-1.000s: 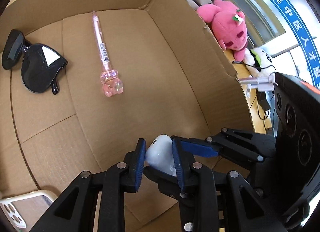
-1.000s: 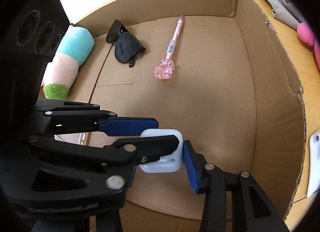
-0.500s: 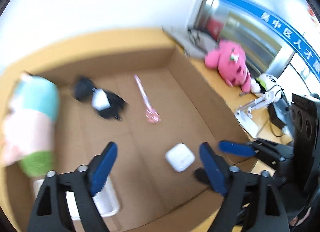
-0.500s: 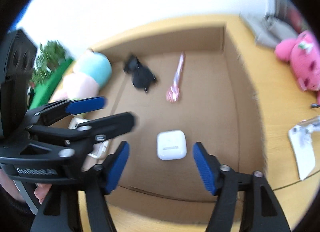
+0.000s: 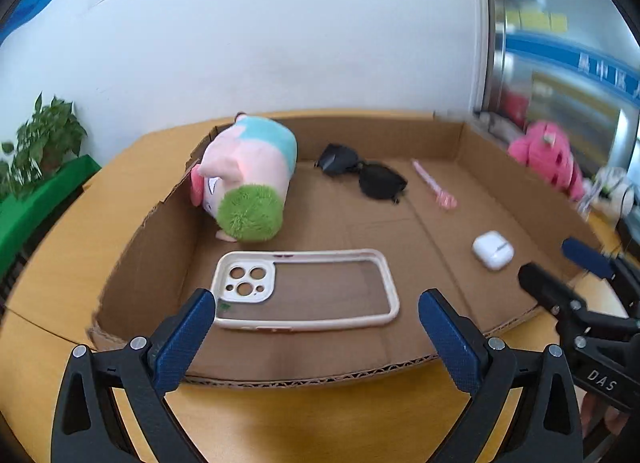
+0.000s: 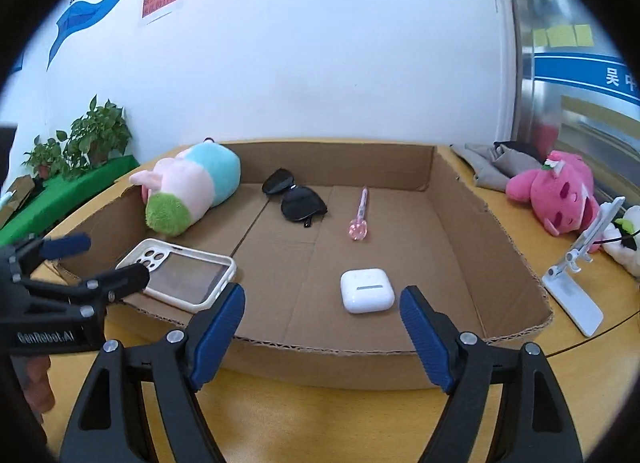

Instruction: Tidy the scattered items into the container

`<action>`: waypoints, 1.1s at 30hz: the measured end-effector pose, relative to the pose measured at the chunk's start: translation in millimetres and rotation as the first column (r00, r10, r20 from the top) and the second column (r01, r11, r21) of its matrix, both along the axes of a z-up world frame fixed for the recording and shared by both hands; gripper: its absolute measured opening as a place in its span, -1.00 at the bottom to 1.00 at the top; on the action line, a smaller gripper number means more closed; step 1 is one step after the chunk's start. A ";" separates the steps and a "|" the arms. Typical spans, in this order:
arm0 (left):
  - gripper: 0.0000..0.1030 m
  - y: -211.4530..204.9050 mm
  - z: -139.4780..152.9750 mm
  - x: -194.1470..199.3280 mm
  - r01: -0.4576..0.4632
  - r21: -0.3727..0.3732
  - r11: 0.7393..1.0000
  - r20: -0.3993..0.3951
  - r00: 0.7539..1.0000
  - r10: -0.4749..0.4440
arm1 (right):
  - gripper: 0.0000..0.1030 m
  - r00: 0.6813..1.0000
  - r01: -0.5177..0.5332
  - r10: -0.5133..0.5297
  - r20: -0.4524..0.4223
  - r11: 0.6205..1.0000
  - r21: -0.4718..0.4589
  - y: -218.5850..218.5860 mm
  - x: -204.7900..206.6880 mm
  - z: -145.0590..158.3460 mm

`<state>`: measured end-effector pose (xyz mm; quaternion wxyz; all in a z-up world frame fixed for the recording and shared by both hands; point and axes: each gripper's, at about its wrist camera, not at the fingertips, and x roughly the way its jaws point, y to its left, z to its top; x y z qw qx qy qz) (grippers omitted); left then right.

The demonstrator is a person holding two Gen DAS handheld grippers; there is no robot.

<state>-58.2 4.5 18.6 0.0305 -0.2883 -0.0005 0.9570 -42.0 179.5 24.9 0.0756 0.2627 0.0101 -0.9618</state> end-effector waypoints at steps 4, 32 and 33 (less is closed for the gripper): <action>1.00 6.0 -6.3 6.0 -0.053 -0.025 0.998 -0.105 0.993 0.050 | 0.66 0.999 0.008 -0.009 -0.045 1.000 -0.004 1.3 -0.4 -4.1; 1.00 4.2 -6.2 3.8 -0.080 -0.029 0.996 -0.104 0.992 0.077 | 0.73 0.999 0.019 -0.019 -0.041 1.000 0.002 -0.6 0.3 -7.0; 1.00 4.1 -6.2 3.9 -0.080 -0.029 0.996 -0.104 0.992 0.077 | 0.73 0.999 0.019 -0.019 -0.041 1.000 0.002 -0.6 0.3 -7.1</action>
